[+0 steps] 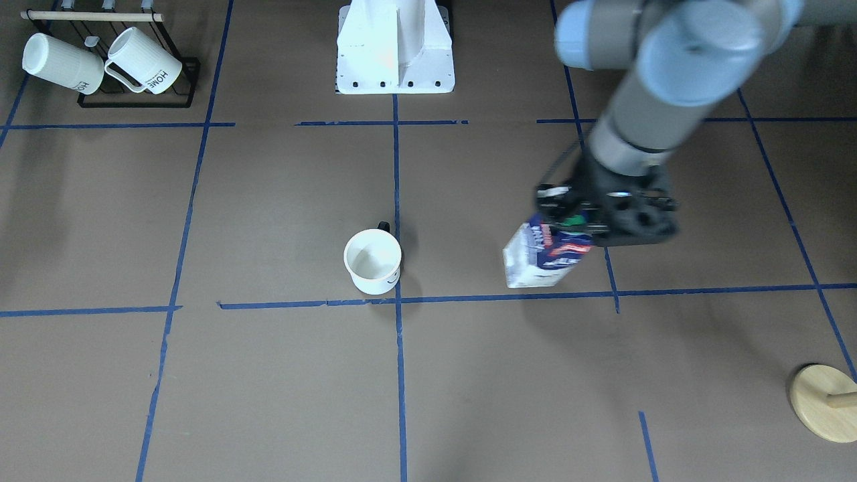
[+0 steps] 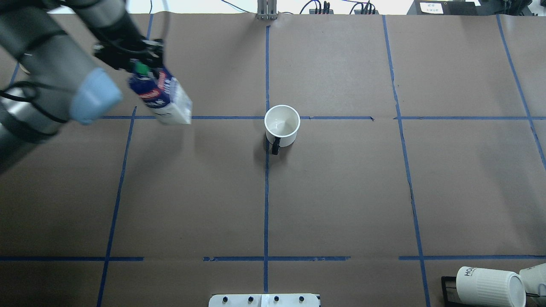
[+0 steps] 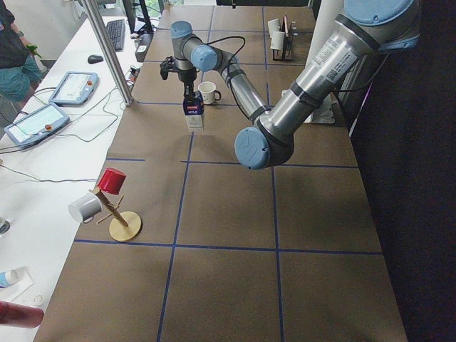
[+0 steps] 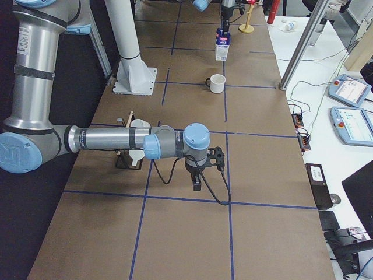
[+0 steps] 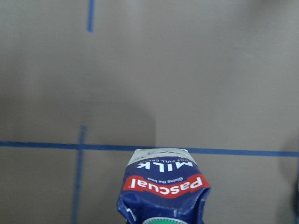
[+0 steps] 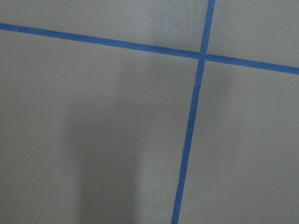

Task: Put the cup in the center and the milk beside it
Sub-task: 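Carry the milk carton with the left gripper and set it beside the mug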

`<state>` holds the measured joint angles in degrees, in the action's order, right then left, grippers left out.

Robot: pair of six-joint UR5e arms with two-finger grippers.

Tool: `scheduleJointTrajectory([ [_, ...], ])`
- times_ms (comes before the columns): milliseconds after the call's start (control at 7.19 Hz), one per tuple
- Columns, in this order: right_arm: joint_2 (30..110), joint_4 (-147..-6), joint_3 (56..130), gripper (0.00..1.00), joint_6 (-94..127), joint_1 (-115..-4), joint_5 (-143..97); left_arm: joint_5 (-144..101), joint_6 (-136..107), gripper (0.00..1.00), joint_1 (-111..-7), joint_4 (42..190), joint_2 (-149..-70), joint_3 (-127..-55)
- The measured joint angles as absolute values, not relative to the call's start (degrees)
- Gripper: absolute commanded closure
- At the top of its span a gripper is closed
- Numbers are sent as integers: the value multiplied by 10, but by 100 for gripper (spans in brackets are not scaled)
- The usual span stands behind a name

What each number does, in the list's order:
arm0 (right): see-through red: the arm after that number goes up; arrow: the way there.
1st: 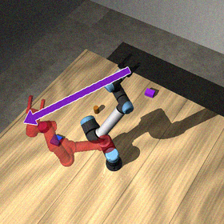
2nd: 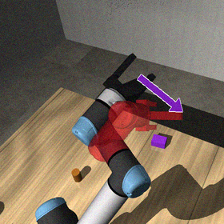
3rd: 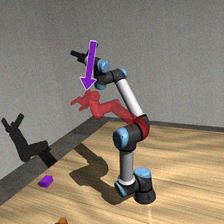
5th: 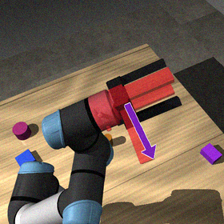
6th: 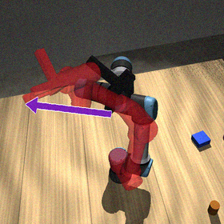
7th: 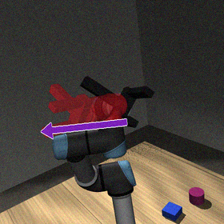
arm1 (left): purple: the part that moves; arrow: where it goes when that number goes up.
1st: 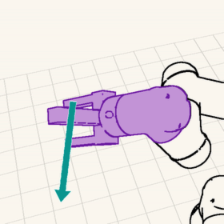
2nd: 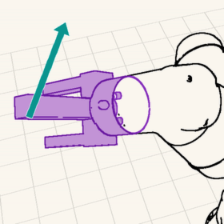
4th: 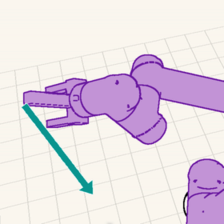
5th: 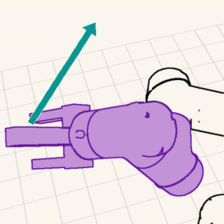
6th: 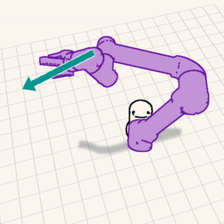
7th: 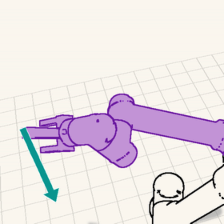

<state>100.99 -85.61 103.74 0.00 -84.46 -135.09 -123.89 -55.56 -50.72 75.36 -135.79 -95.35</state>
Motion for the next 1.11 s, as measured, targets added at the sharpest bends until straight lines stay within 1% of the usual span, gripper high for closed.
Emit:
scheduleJointTrajectory([
  [278, 1010, -856, 1038, 0, 0, -845, -1351, -1221, -625, 83, -453, 773, -1413, -914],
  [557, 1010, -856, 1038, 0, 0, -845, -1351, -1171, -661, 81, -414, 789, -1440, -884],
  [696, 1010, -856, 1038, 0, 0, -845, -1351, -1154, -665, 68, -405, 791, -1445, -874],
  [835, 1010, -856, 1038, 0, 0, -845, -1351, -1148, -666, 27, -401, 792, -1446, -871],
  [974, 1010, -856, 1038, 0, 0, -845, -1351, -1145, -666, 5, -400, 792, -1446, -869],
  [1113, 1010, -856, 1038, 0, 0, -845, -1351, -1145, -666, 1, -400, 792, -1445, -869],
])
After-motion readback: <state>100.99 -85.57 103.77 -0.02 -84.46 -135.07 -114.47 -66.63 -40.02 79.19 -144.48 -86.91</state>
